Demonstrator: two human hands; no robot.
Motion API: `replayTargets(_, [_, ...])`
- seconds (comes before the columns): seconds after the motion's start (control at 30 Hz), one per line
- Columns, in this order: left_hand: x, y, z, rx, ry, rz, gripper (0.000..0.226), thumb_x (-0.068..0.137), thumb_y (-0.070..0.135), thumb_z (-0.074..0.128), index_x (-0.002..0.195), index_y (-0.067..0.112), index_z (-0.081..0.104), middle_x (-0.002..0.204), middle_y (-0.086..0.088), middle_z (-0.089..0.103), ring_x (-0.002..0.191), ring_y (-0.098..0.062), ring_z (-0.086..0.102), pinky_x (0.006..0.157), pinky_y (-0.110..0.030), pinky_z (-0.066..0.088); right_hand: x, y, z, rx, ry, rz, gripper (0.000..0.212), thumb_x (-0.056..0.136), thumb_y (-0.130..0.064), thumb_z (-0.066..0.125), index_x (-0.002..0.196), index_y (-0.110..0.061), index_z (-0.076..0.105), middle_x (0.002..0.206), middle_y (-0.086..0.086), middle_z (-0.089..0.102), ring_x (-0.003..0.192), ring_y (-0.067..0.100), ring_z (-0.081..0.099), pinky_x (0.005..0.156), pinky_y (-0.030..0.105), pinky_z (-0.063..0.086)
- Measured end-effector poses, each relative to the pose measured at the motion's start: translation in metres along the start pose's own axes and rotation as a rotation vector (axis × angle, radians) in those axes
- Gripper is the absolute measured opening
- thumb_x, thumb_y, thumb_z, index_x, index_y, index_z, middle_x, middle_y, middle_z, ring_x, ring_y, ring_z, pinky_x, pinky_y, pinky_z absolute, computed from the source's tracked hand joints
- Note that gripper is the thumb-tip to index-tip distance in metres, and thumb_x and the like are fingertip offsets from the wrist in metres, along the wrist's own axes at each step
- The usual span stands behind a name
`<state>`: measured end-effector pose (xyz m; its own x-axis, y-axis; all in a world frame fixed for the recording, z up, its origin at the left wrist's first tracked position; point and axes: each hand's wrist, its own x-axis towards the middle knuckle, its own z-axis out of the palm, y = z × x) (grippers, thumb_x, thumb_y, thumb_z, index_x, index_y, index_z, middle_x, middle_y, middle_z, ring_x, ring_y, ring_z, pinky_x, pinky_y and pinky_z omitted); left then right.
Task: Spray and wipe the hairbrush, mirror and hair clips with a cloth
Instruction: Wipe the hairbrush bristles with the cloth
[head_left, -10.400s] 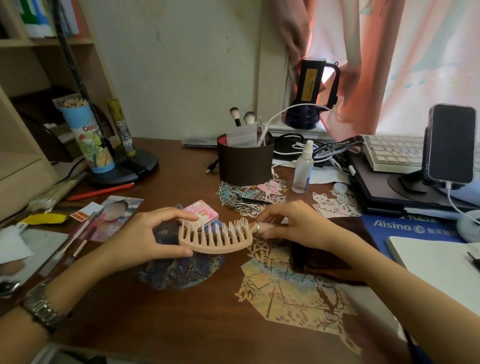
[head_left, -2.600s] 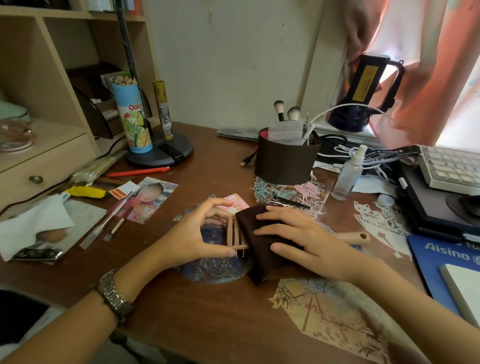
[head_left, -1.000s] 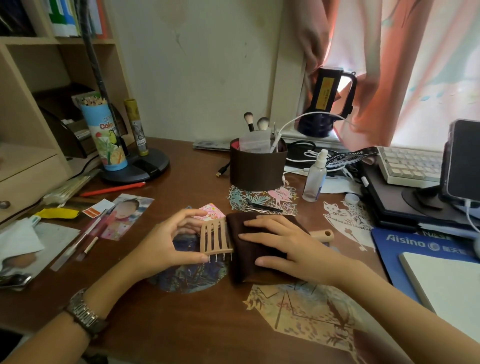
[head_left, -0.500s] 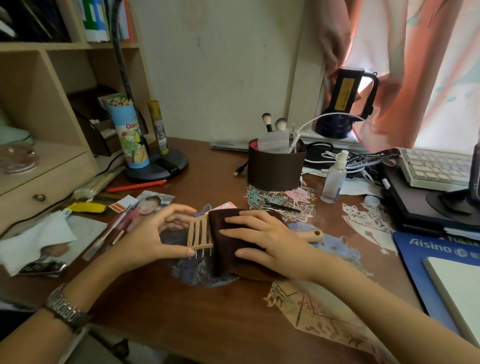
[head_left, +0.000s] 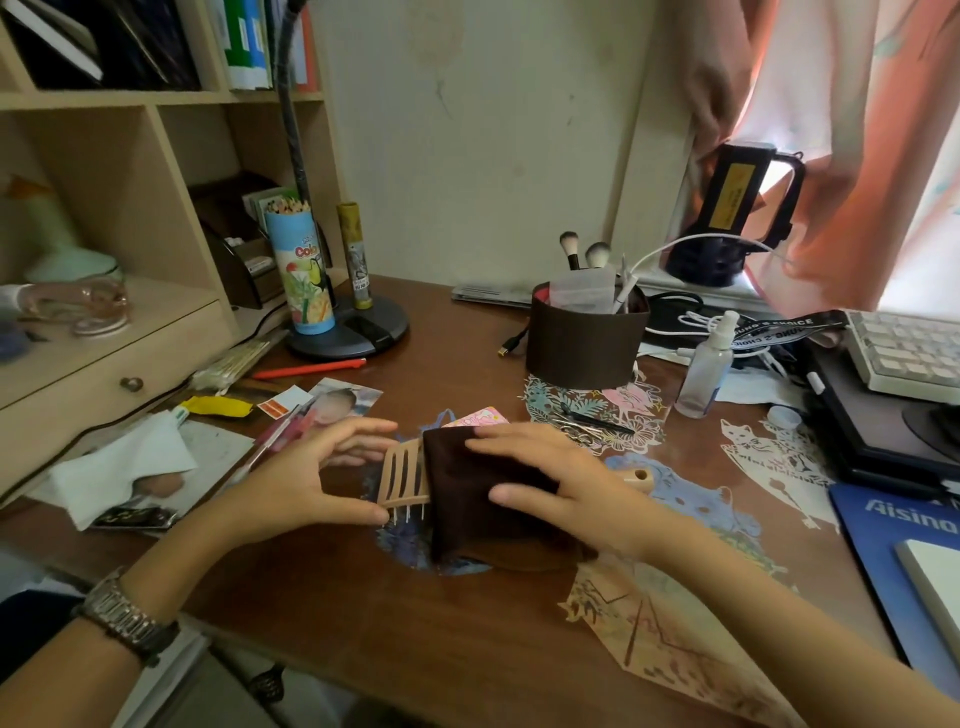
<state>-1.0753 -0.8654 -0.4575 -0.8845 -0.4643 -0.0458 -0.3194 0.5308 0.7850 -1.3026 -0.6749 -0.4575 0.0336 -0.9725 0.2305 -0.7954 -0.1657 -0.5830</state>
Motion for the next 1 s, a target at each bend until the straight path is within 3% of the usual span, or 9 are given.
replayTargets(0.1, [-0.001, 0.007, -0.002, -0.019, 0.065, 0.013, 0.082, 0.047, 0.073, 0.075, 0.121, 0.052, 0.046, 0.119, 0.036, 0.054, 0.112, 0.012, 0.053, 0.092, -0.017, 0.044, -0.004, 0.002, -0.021, 0.143, 0.161, 0.134, 0.04, 0.091, -0.04, 0.054, 0.131, -0.036, 0.05, 0.132, -0.024, 0.049, 0.124, -0.01, 0.04, 0.104, 0.013, 0.032])
replayTargets(0.17, [-0.003, 0.015, -0.001, -0.03, 0.144, 0.033, 0.079, 0.048, 0.08, 0.068, 0.12, 0.05, 0.049, 0.115, 0.031, 0.059, 0.108, 0.01, 0.057, 0.088, -0.017, 0.045, -0.007, 0.008, -0.034, 0.185, 0.205, 0.223, 0.039, 0.089, -0.04, 0.056, 0.128, -0.037, 0.051, 0.129, -0.022, 0.053, 0.12, -0.009, 0.045, 0.1, 0.014, 0.035])
replayTargets(0.33, [-0.006, 0.032, 0.015, 0.009, 0.223, 0.07, 0.038, 0.08, 0.058, 0.06, 0.115, 0.045, 0.055, 0.102, 0.023, 0.064, 0.097, 0.006, 0.06, 0.086, -0.023, 0.048, -0.021, 0.031, -0.05, 0.145, 0.067, 0.422, 0.038, 0.089, -0.042, 0.057, 0.126, -0.037, 0.05, 0.106, -0.011, 0.065, 0.096, 0.001, 0.062, 0.086, 0.022, 0.046])
replayTargets(0.47, [-0.005, 0.036, 0.027, 0.071, 0.171, 0.051, 0.031, 0.082, 0.053, 0.053, 0.112, 0.047, 0.055, 0.103, 0.027, 0.062, 0.1, 0.01, 0.056, 0.082, -0.018, 0.047, -0.026, 0.038, -0.046, 0.163, -0.01, 0.465, 0.03, 0.09, -0.038, 0.059, 0.119, -0.036, 0.054, 0.099, -0.008, 0.069, 0.094, 0.007, 0.065, 0.083, 0.024, 0.049])
replayTargets(0.6, [-0.002, 0.036, 0.033, 0.092, 0.142, 0.033, 0.025, 0.087, 0.041, 0.056, 0.112, 0.047, 0.056, 0.108, 0.02, 0.061, 0.102, 0.012, 0.055, 0.084, -0.014, 0.046, -0.021, 0.04, -0.045, 0.239, -0.016, 0.45, 0.023, 0.089, -0.035, 0.062, 0.111, -0.036, 0.058, 0.096, 0.003, 0.071, 0.092, 0.021, 0.067, 0.084, 0.036, 0.053])
replayTargets(0.7, [0.0, 0.037, 0.037, 0.089, 0.138, 0.026, 0.027, 0.085, 0.049, 0.054, 0.111, 0.052, 0.058, 0.112, 0.019, 0.059, 0.103, 0.007, 0.055, 0.089, -0.019, 0.046, -0.016, 0.037, -0.046, 0.281, -0.052, 0.448, 0.024, 0.09, -0.028, 0.062, 0.113, -0.03, 0.06, 0.099, -0.001, 0.069, 0.093, 0.021, 0.066, 0.078, 0.027, 0.052])
replayTargets(0.77, [0.002, 0.038, 0.04, 0.093, 0.135, 0.02, 0.035, 0.079, 0.06, 0.05, 0.114, 0.057, 0.056, 0.116, 0.021, 0.058, 0.107, 0.006, 0.053, 0.093, -0.022, 0.044, -0.013, 0.034, -0.046, 0.329, -0.072, 0.458, 0.024, 0.091, -0.023, 0.062, 0.114, -0.025, 0.061, 0.092, -0.009, 0.066, 0.084, 0.015, 0.064, 0.07, 0.018, 0.052])
replayTargets(0.83, [0.006, 0.037, 0.042, 0.094, 0.142, 0.014, 0.038, 0.077, 0.064, 0.049, 0.114, 0.062, 0.053, 0.119, 0.022, 0.056, 0.11, 0.008, 0.05, 0.095, -0.022, 0.042, -0.011, 0.033, -0.046, 0.385, -0.084, 0.484, 0.023, 0.091, -0.019, 0.062, 0.113, -0.022, 0.063, 0.082, -0.007, 0.063, 0.073, 0.009, 0.06, 0.061, 0.014, 0.048])
replayTargets(1.0, [0.011, 0.043, 0.05, 0.036, 0.214, 0.001, 0.026, 0.087, 0.04, 0.061, 0.107, 0.056, 0.058, 0.116, 0.024, 0.056, 0.104, 0.008, 0.052, 0.083, -0.012, 0.041, -0.009, 0.037, -0.045, 0.433, -0.026, 0.504, 0.023, 0.086, -0.012, 0.067, 0.108, -0.018, 0.068, 0.074, 0.001, 0.051, 0.075, 0.015, 0.056, 0.068, 0.019, 0.047])
